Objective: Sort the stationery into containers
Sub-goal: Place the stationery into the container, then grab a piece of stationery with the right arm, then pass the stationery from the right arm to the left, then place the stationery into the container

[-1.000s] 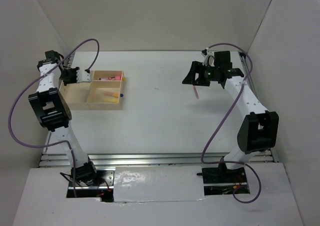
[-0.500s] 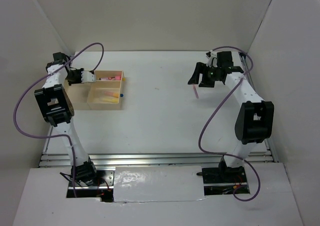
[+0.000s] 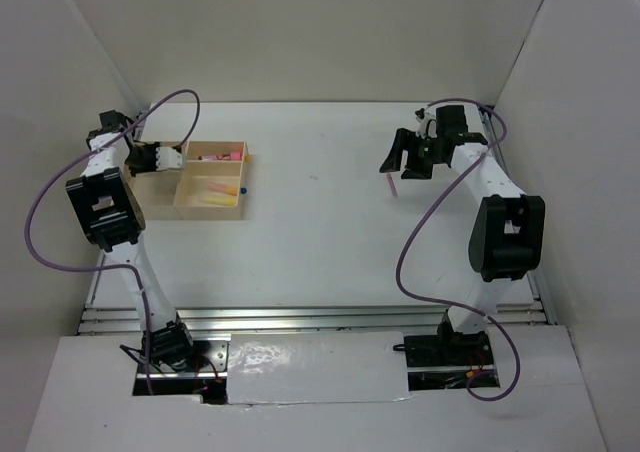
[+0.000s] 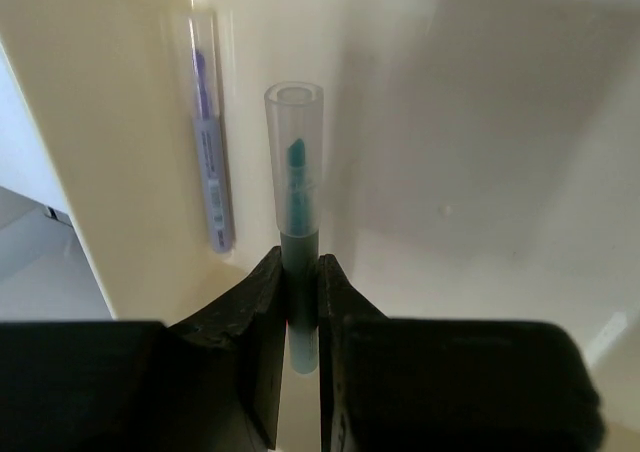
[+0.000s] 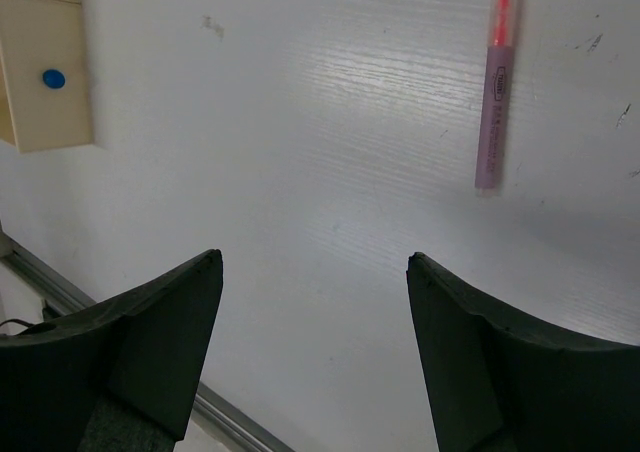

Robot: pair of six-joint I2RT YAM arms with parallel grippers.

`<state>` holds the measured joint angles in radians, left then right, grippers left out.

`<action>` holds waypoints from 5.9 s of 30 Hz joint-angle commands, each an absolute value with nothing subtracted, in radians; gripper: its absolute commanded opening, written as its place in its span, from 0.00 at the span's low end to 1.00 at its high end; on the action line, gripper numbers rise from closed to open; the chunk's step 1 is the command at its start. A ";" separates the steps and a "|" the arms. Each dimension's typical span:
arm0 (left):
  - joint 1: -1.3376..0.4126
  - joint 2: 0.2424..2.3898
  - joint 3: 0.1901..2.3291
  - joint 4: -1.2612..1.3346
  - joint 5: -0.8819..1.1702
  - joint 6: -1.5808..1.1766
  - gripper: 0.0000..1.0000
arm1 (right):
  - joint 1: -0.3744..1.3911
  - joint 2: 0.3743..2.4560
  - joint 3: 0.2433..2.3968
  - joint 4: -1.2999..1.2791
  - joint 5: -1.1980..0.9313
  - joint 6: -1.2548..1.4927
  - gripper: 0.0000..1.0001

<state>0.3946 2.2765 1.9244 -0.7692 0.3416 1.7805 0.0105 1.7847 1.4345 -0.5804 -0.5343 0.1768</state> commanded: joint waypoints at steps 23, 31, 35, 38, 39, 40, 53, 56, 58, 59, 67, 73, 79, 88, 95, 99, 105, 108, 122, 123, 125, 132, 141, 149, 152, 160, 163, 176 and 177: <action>0.385 2.108 1.887 -0.691 0.504 1.572 0.67 | -0.017 1.908 1.557 -0.598 -0.365 0.213 0.79; 0.341 1.771 1.671 -0.315 0.573 0.911 0.99 | 0.072 2.173 1.819 -0.756 -0.151 0.134 0.66; 0.348 1.662 1.606 -0.275 0.624 0.646 0.99 | 0.110 2.233 1.887 -0.773 -0.091 0.089 0.64; 0.351 1.603 1.582 -0.317 0.676 0.548 0.99 | 0.140 2.261 1.916 -0.761 -0.033 0.054 0.62; 0.345 1.591 1.577 -0.342 0.684 0.529 0.99 | 0.155 2.275 1.924 -0.764 -0.016 0.046 0.61; 0.344 1.574 1.562 -0.351 0.687 0.476 0.99 | 0.158 2.307 1.951 -0.776 -0.003 0.038 0.61; 0.267 1.316 1.399 -0.422 0.768 0.351 0.99 | 0.158 2.430 2.068 -0.854 0.071 -0.031 0.08; 0.262 1.301 1.378 -0.422 0.875 0.249 0.99 | 0.150 2.381 2.053 -0.867 -0.030 -0.037 0.00; 0.258 1.275 1.324 -0.382 0.989 0.134 0.99 | 0.146 2.269 1.984 -0.830 -0.207 -0.032 0.00; 0.244 1.255 1.290 -0.241 1.030 0.056 0.99 | 0.141 2.222 1.956 -0.815 -0.286 -0.034 0.00; -0.157 1.117 1.018 0.209 0.724 -0.420 0.99 | 0.156 1.659 1.557 -0.297 -0.860 0.365 0.00; -0.336 1.229 1.115 0.149 0.589 -0.482 0.91 | 0.230 1.473 1.393 -0.020 -0.885 0.597 0.00; -0.422 1.299 1.224 0.199 0.591 -0.540 0.93 | 0.288 1.436 1.368 0.051 -0.914 0.652 0.00; -0.440 1.387 1.273 0.293 0.572 -0.675 0.91 | 0.336 1.413 1.361 0.080 -0.927 0.690 0.00; -0.454 1.411 1.273 0.327 0.589 -0.681 0.81 | 0.356 1.440 1.402 0.080 -0.908 0.703 0.00; -0.469 1.416 1.270 0.347 0.603 -0.692 0.74 | 0.368 1.462 1.423 0.087 -0.904 0.707 0.00; -0.479 1.417 1.241 0.382 0.630 -0.722 0.52 | 0.373 1.479 1.440 0.083 -0.891 0.703 0.00; -0.483 1.411 1.224 0.387 0.634 -0.721 0.38 | 0.373 1.477 1.440 0.084 -0.890 0.704 0.00; -0.125 1.289 1.255 -0.204 0.771 -0.203 0.00 | 0.149 1.413 1.414 -0.132 -0.997 0.549 0.76; -0.006 1.292 1.272 -0.256 0.802 -0.133 0.00 | 0.114 1.408 1.401 -0.164 -0.999 0.519 0.76; 0.111 1.340 1.368 -0.446 0.842 0.190 0.00 | 0.081 1.391 1.382 -0.248 -0.993 0.437 0.76; 0.416 1.586 1.679 -0.859 0.687 1.168 0.01 | 0.029 1.379 1.286 -0.379 -0.950 0.308 0.76; 0.505 1.868 1.859 -1.101 0.729 1.598 0.05 | 0.020 1.410 1.250 -0.365 -0.925 0.336 0.74; 0.437 1.948 1.747 -1.016 0.545 1.733 0.12 | 0.008 1.436 1.229 -0.364 -0.923 0.327 0.74; 0.396 1.973 1.714 -0.986 0.494 1.730 0.17 | 0.008 1.456 1.235 -0.377 -0.923 0.319 0.74; 0.342 2.080 1.779 -0.917 0.403 1.643 0.18 | 0.008 1.482 1.250 -0.413 -0.927 0.298 0.74; 0.342 2.109 1.821 -0.942 0.403 1.649 0.18 | -0.025 1.483 1.241 -0.410 -0.931 0.298 0.74; 0.324 2.108 1.762 -0.928 0.229 1.749 0.31 | -0.025 1.514 1.258 -0.419 -0.956 0.295 0.73; 0.322 2.114 1.776 -0.931 0.226 1.737 0.36 | -0.026 1.516 1.259 -0.417 -0.957 0.295 0.74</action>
